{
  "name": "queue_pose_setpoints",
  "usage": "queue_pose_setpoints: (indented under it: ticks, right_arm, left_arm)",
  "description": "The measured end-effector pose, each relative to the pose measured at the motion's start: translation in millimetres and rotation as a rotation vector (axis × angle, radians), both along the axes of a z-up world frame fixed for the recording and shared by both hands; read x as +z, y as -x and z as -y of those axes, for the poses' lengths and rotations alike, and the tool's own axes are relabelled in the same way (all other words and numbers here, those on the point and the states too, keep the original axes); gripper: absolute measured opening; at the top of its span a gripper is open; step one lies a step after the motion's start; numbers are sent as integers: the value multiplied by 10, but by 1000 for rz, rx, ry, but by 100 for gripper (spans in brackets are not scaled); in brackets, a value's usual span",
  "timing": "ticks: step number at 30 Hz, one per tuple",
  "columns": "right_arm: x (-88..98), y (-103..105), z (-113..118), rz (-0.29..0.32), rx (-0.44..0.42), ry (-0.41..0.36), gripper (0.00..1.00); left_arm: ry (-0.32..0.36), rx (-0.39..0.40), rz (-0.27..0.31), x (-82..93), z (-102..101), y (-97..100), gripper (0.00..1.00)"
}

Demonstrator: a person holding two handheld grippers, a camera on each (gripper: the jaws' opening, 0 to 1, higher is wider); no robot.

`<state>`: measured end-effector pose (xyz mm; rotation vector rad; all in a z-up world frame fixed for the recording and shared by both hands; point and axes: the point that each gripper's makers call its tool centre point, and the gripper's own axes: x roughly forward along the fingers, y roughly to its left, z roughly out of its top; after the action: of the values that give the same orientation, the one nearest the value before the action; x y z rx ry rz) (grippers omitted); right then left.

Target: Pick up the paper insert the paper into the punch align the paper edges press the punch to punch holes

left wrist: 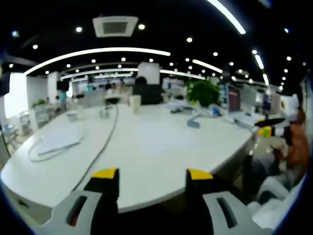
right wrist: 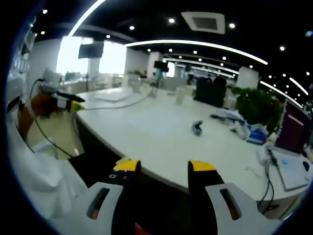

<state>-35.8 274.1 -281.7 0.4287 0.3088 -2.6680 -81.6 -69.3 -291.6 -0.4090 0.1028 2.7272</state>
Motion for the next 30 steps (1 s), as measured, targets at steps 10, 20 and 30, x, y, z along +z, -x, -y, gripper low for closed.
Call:
queue_pose_setpoints:
  ticks: [10, 20, 30]
  right_arm:
    - [49, -14, 5, -9, 1, 0, 41]
    - [90, 14, 32, -19, 2, 23, 39]
    - [141, -33, 112, -45, 42, 13, 38]
  left_arm:
    - [7, -17, -3, 16, -38, 12, 52]
    - [-48, -8, -11, 70, -22, 19, 49]
    - [-46, -15, -17, 88, -54, -2, 53]
